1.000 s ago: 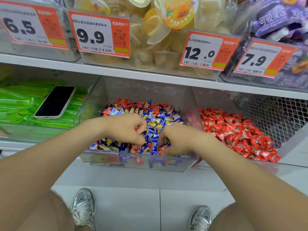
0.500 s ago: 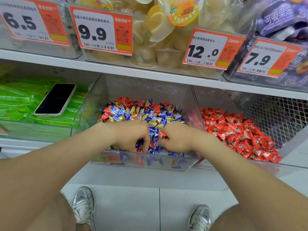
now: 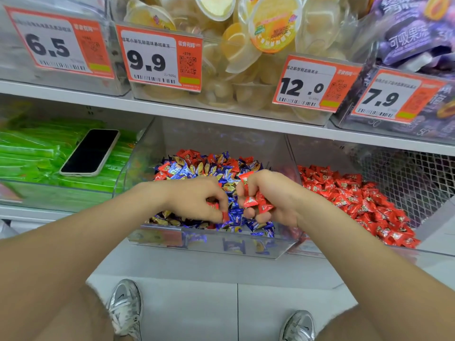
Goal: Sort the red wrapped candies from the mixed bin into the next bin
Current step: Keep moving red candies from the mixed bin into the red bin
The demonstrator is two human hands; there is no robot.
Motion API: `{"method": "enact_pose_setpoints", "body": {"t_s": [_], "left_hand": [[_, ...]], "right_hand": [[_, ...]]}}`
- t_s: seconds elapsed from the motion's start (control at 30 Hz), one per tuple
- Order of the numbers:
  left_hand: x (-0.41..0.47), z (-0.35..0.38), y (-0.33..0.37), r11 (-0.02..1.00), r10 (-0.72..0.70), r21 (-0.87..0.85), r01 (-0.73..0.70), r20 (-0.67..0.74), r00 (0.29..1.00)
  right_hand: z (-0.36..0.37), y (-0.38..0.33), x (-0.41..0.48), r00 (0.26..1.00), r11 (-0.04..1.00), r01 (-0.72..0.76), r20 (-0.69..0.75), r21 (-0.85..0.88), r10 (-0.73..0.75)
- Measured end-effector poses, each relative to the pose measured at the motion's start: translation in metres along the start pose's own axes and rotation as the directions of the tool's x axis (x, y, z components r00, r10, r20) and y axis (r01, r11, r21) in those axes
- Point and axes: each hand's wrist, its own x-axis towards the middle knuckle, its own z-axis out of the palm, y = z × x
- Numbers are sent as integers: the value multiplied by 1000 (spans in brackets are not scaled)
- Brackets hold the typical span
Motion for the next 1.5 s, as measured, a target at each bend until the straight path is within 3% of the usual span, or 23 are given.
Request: {"method": "enact_pose_setpoints", "body": {"t_s": [0.07,0.17,0.27,0.33,0.43,0.5,0.57,0.67,0.73,0.83,0.9,0.97,1.23,1.5], "left_hand": [[-4,-9,1,996,-45,-83,42,-34,998],[-8,-15,-2,994,-60,-103,47,-130,990],[-11,-17,0,975,-106,-208,75,-144,984],[-14,-20,4,948,-135,-302,102,-94,986],[-19,-25,3,876,-118,-475,83,-44,992],[-20,-27,-1,864,-97,-500,63,-44,994],[-20,-25,-5,877,-110,-471,95,-4,994],[-18,-18,-10,910,-174,-374,180,51,983],[-15,-15,-14,950,-170,-266,161,-14,985],[-11,-11,-17,997,-61,31,65,-117,991],[-8,-4,-16,975,-21,219,42,-95,995],[-4,3,-13,939,-28,340,50,-71,997],[10,15,-1,867,-88,489,100,-48,995],[17,26,12,829,-11,556,53,-79,997]], "right_hand": [[-1,-3,-2,998,991,-38,56,132,31],[0,-7,-3,993,985,-48,116,164,29],[3,-7,2,998,999,-10,65,41,8],[6,-5,4,997,978,76,-17,-196,-81],[5,3,10,969,729,209,38,-652,-243],[6,7,14,944,522,288,148,-803,-294],[9,11,21,942,401,300,203,-865,-267],[12,18,31,954,325,273,213,-905,-209],[16,24,38,957,227,239,190,-944,-218],[22,30,47,955,83,162,135,-983,-264],[23,28,46,958,116,159,126,-980,-257],[18,22,39,970,231,161,111,-960,-217],[9,-5,-9,973,676,114,-55,-728,-224],[2,-10,-23,966,842,192,-52,-505,-252]]}}
